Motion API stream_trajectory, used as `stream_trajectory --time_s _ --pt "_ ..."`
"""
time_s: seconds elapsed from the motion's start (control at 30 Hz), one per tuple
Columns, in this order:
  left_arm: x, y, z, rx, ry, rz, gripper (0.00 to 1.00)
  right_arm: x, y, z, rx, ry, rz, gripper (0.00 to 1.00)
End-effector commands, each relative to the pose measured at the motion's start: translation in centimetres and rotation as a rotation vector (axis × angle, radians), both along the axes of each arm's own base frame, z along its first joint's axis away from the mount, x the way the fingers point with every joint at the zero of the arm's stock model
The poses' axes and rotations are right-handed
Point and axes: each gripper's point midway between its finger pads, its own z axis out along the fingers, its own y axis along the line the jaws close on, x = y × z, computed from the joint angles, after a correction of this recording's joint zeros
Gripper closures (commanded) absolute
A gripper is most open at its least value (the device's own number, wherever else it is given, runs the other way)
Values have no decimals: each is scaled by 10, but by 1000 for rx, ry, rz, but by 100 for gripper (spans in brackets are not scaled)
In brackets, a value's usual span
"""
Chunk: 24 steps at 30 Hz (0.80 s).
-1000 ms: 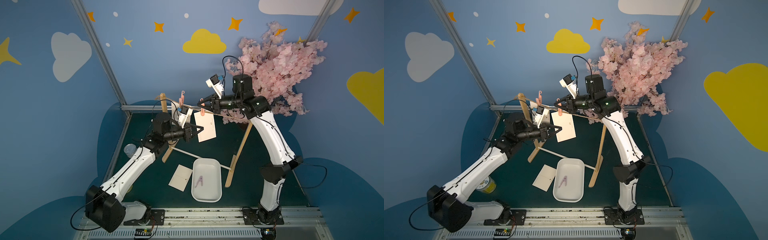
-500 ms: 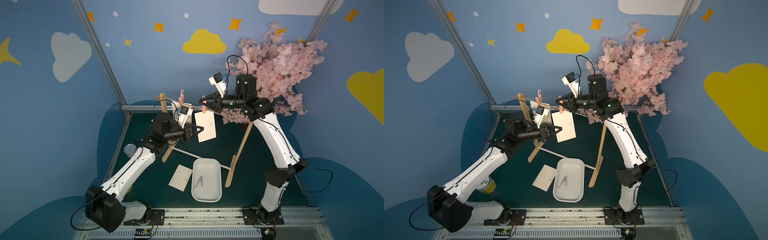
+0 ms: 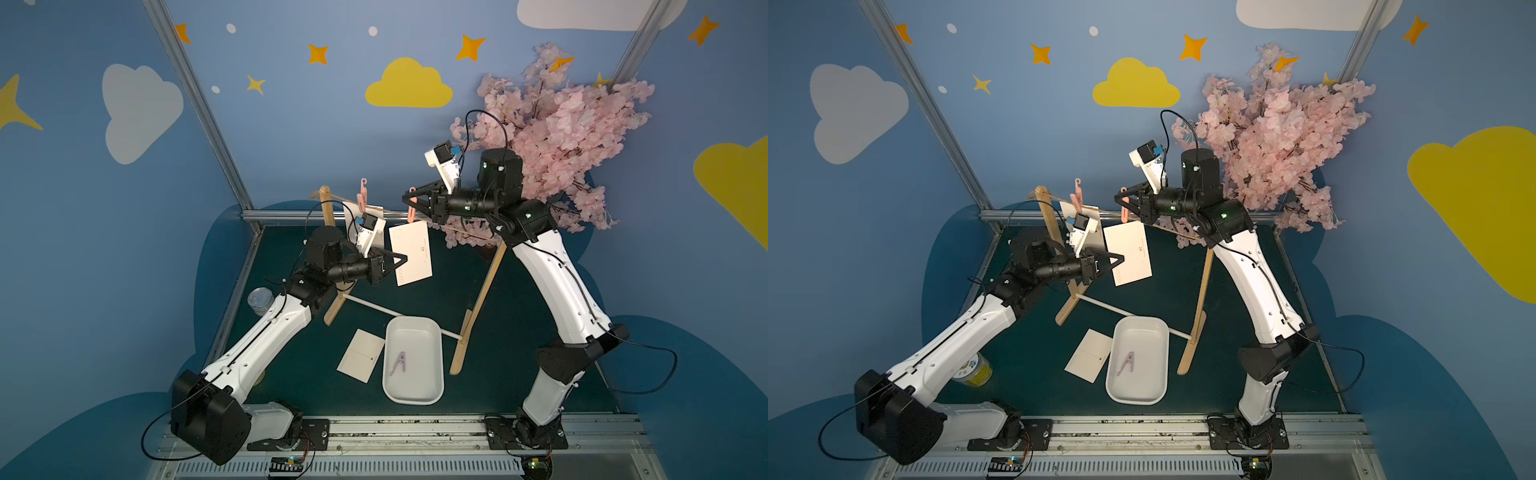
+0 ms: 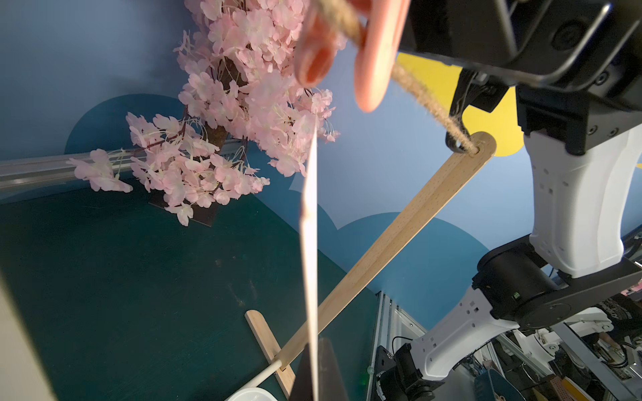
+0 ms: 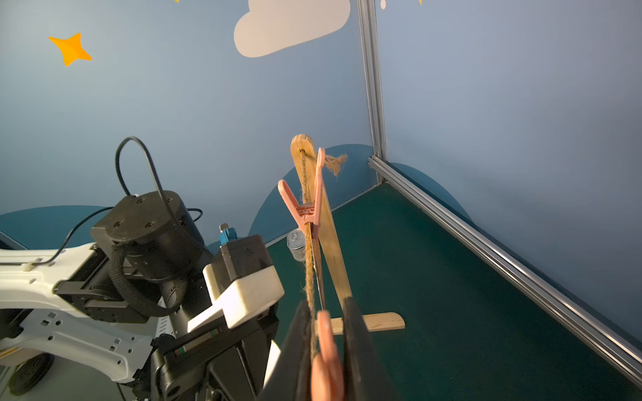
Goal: Remove the postcards from the strings
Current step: Remove the clamp from the clothesline.
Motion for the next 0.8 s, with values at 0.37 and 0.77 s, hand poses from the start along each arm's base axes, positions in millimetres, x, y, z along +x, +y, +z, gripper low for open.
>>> stream_trajectory --time_s 0.37,0.77 --pt "-5 2 2 -10 -26 2 96 3 -19 29 60 -136 -143 100" --pt "-8 5 1 -8 -30 16 97 -27 -1 41 130 -61 78 100"
